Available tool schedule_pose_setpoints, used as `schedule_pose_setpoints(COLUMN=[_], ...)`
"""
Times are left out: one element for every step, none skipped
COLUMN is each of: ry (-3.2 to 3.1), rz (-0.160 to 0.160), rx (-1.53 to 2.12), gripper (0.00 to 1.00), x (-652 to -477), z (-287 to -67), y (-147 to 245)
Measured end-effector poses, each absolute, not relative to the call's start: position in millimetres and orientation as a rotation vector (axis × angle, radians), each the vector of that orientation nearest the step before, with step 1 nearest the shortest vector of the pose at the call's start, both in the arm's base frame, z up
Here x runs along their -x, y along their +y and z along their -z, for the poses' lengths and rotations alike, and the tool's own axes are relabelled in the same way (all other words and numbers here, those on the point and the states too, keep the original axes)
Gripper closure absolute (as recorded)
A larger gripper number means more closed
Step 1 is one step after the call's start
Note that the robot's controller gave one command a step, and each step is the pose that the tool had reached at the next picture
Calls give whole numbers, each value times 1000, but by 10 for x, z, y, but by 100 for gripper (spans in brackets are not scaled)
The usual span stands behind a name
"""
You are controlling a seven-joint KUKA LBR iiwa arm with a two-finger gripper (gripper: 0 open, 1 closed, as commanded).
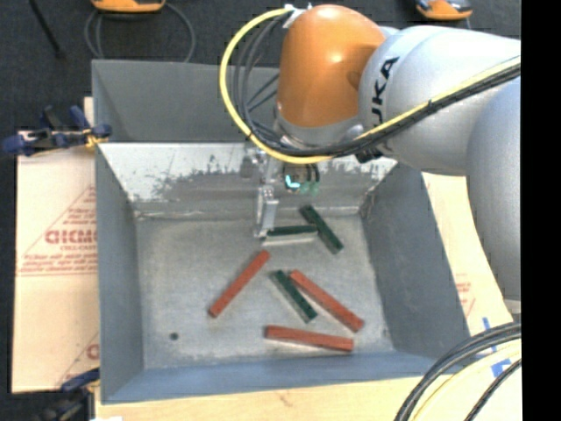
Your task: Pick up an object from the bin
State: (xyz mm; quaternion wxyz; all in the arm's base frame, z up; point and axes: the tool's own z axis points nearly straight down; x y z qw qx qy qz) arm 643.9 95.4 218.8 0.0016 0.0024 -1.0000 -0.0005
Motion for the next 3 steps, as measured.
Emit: schedule_pose_setpoints(ry=[-3125,-3134,-3116], rz=[-2,2,-2], rx=[-276,-271,-507], gripper=[0,100,100], x=[-5889,-5919,-6299], z=[-695,-739,-2519], y=[624,637,862])
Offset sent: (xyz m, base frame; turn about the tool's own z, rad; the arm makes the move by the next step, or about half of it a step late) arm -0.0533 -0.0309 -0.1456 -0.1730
